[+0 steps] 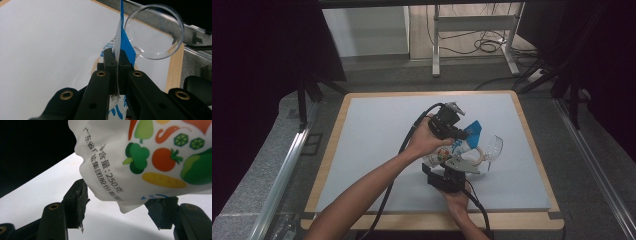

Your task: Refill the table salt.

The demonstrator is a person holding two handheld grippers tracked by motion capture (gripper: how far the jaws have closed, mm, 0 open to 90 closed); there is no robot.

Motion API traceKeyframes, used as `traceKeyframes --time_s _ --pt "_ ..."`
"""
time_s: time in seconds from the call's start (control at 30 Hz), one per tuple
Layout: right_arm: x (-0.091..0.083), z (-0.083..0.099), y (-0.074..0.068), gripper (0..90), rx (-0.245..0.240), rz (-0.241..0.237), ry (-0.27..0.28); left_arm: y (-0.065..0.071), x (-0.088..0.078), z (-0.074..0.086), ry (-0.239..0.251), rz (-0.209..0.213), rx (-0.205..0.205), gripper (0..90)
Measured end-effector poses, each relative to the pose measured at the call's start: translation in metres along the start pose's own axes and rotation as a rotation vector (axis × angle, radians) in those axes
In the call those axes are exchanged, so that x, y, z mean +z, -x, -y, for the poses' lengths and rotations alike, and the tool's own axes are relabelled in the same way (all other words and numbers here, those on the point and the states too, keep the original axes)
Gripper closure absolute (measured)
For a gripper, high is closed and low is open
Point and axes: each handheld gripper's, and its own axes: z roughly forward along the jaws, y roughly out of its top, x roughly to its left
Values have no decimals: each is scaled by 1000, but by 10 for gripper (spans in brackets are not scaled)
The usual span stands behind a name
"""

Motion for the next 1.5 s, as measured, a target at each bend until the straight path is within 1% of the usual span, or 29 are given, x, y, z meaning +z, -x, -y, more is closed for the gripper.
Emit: traceKeyframes --time_s 0.03,0.07,0.13,0.2,0.27,0.37,0.43,0.57,0.77,0.8,0.87,1.1,1.27,1.4,1.5 --pt "0 0 0 387 0 0 0 0 0 0 0 0 0 900" --pt "-1 -1 0 386 17 -10 1 0 0 -1 0 -1 -4 900" --pt "-1 -2 0 387 30 -21 4 1 1 -2 3 -6 -10 900" --pt "-1 -2 0 386 34 -27 8 1 1 -2 -4 -11 -1 900" --pt "-2 -3 0 386 40 -34 7 1 2 -3 -2 -12 -5 900" --pt "-2 -3 -1 386 33 -30 11 1 2 -3 -1 -8 -8 900" --pt "-2 -3 0 386 43 -32 11 1 1 -3 0 -9 -7 900" --pt "-1 -2 2 386 37 -28 8 0 1 -3 -2 -11 1 900" --pt "-2 -2 2 386 33 -26 7 -1 0 -3 3 -5 1 900" --pt "-2 -2 1 386 34 -27 8 0 0 -3 0 -2 -1 900" --pt "-2 -2 1 386 20 -25 10 -1 1 -4 -8 1 6 900" --pt "-2 -2 0 387 21 -29 12 0 2 -5 -14 1 5 900" --pt "-3 -3 -1 386 30 -33 8 0 3 -6 -29 1 12 900" --pt "-2 -3 -2 387 22 -28 16 1 4 -8 -30 -1 12 900" --pt "-3 -4 -2 395 17 -24 20 2 5 -10 -40 -3 19 900"
